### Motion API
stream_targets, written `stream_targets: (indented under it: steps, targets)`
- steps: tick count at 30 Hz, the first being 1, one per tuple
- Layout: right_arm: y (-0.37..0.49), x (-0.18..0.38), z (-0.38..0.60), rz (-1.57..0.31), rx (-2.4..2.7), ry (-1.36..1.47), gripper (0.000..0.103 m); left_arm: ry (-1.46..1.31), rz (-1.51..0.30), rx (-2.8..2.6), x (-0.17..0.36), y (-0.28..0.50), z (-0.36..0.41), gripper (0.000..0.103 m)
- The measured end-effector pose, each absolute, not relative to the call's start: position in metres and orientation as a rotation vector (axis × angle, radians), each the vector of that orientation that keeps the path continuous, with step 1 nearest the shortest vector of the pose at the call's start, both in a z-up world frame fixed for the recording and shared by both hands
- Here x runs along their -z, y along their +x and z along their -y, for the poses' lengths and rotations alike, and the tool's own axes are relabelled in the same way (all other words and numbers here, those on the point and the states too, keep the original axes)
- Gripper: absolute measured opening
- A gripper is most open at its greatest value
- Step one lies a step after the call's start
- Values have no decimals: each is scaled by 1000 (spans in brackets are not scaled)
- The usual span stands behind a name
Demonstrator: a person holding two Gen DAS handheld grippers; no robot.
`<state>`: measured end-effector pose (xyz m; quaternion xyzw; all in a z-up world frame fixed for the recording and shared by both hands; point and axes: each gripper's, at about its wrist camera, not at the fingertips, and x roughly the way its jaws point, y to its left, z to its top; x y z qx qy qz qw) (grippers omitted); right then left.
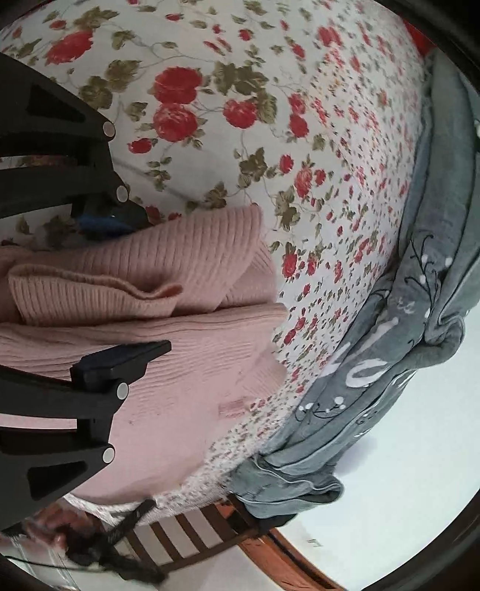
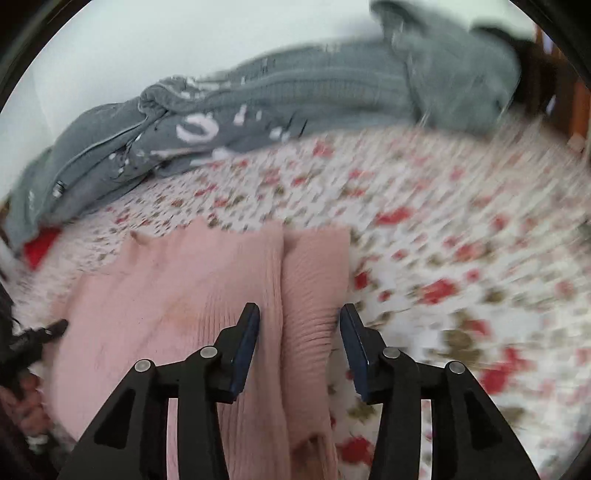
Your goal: Fold small clothes
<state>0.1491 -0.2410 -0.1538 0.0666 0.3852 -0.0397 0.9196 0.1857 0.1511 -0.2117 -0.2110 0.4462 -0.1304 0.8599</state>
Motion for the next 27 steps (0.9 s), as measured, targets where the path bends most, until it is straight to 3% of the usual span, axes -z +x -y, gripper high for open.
stream_targets:
  steps: [6,13,27]
  targets:
    - [118,140,175,-781,2,21,52,-397,-911,260,209,174,-146,48]
    - [109,165,110,-813,-121,28,52,-357,-907,257,206,166,-144,48]
    - [148,189,89,-815,-28,3,55,-355,-923,281,207,167,-146,48]
